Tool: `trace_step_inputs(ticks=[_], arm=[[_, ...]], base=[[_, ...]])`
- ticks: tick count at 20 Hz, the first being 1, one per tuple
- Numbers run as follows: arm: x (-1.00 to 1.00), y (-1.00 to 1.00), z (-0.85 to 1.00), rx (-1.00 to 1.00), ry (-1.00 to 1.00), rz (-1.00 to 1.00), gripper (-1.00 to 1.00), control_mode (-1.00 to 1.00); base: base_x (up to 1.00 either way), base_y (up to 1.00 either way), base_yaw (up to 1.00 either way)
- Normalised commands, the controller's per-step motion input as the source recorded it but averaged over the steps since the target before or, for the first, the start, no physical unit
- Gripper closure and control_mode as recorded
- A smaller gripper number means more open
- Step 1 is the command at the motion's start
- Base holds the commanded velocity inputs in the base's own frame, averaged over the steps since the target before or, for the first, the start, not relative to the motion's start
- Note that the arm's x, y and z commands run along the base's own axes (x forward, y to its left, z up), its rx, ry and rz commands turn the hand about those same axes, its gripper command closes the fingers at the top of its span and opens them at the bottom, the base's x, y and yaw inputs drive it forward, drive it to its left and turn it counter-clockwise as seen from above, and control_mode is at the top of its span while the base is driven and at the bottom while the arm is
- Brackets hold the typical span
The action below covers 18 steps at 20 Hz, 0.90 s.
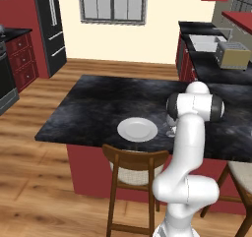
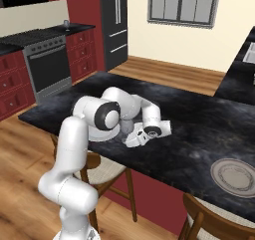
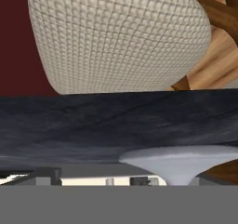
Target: Retrieve the wine glasses from the counter and place one next to each plate.
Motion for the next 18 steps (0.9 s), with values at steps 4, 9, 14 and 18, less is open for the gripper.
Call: trace_step_inputs(ticks=[4,9,14,18], arm=[[0.14,-0.04,-0.58,0.0,0.0,-0.02,-1.0,-1.0],[0.06,0.24,-0.54,0.0,0.0,-0.08,-1.0,-1.0],[0.03,-0.11,-0.32,0.0,-0.04,-0.04,-1.0,-1.0],[0.32,-0.08,-0.29,0.01,0.0,0.0,-1.0,-1.0]], base=[[0.0,0.0,0.0],[0.0,0.0,0.0],[0.0,0.0,0.0],[0.0,0.0,0.0]])
